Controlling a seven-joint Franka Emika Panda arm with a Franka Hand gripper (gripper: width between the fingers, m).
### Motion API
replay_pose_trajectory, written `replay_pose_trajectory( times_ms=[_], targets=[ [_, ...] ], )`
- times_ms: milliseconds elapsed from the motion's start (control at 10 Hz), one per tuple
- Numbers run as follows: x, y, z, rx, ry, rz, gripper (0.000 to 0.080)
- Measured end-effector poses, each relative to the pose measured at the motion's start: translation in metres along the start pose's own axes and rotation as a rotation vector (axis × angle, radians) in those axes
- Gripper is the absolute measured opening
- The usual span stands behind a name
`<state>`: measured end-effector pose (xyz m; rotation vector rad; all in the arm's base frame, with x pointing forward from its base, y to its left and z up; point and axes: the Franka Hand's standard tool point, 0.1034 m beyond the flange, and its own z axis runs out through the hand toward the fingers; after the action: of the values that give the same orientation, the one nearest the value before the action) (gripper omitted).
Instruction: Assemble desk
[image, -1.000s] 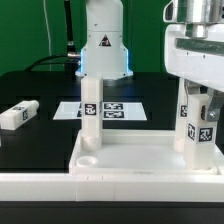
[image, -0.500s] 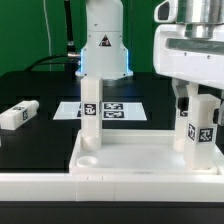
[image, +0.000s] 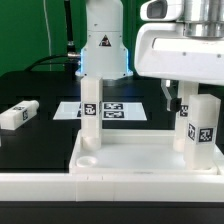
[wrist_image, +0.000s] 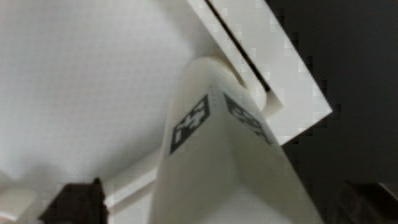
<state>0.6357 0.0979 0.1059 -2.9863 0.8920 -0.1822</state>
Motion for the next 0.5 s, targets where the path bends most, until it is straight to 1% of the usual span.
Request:
replay_pose_trajectory(
  times_ms=[300, 400, 500],
  targets=[
    [0.0006, 0.0005, -0.0001, -0.007, 0.004, -0.233, 0.0649],
    [0.0017, 0.0007, 0.0002, -0.004, 0.013, -0.263, 0.0649],
    [0.0018, 0.0016, 0.0006, -0.006, 0.013, -0.343, 0.0649]
  ],
)
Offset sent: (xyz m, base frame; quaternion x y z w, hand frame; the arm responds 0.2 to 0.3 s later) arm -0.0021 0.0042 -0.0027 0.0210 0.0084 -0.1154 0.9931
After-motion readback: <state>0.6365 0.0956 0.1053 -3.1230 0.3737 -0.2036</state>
